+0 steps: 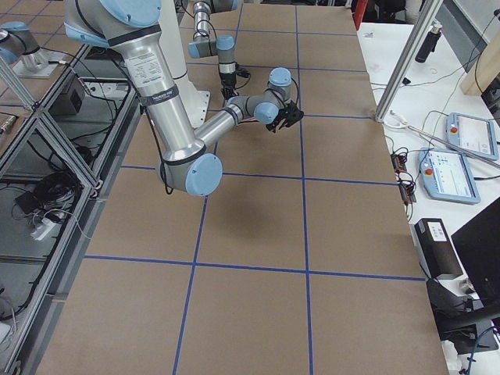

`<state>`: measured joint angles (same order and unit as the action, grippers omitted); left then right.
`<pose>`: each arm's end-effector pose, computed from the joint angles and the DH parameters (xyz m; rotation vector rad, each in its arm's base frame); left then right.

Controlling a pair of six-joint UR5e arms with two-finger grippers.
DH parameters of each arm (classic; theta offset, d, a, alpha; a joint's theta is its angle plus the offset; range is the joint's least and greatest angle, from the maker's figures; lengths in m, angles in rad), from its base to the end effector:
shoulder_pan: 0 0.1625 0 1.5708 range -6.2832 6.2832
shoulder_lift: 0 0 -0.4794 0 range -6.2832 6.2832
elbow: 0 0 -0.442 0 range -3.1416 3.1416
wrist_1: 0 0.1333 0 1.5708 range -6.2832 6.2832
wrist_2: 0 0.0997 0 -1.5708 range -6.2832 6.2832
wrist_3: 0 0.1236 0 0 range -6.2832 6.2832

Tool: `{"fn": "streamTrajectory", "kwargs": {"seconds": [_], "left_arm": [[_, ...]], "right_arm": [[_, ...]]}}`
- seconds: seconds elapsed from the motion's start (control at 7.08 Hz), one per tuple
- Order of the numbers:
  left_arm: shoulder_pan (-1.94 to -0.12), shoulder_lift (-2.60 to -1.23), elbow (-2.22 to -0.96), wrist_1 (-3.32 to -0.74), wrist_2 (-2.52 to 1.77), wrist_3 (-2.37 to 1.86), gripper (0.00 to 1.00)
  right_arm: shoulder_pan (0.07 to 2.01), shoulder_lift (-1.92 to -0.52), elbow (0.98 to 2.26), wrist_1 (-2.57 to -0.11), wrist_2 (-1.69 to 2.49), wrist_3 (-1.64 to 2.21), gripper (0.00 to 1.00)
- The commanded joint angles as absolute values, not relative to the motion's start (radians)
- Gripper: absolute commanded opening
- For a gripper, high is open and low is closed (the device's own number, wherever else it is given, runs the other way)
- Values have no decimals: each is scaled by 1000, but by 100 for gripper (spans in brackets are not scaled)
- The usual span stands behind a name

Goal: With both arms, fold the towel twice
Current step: 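Grasp the folded towel's near end with the left gripper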

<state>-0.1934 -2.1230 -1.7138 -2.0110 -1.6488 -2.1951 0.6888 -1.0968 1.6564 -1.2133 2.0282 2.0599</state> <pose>0.7070 -0.2645 0.2491 -0.3174 1.1184 -0.6818 -0.5228 -0.5324 0.3427 -0.3440 -0.9701 0.8674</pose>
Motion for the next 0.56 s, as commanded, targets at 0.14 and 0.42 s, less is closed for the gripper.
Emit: {"fn": "streamTrajectory", "kwargs": {"seconds": [0.14,0.42], "left_arm": [[-196,-2118,-1724,-2011,-1652,-2191,0],[-218,-2097,-1749,-2010,-1698,-2175,0]], "right_arm": [[690,-1092,1658,-1213,2029,2060,100],[690,-1092,1660,-1213,2029,2062,100]]}}
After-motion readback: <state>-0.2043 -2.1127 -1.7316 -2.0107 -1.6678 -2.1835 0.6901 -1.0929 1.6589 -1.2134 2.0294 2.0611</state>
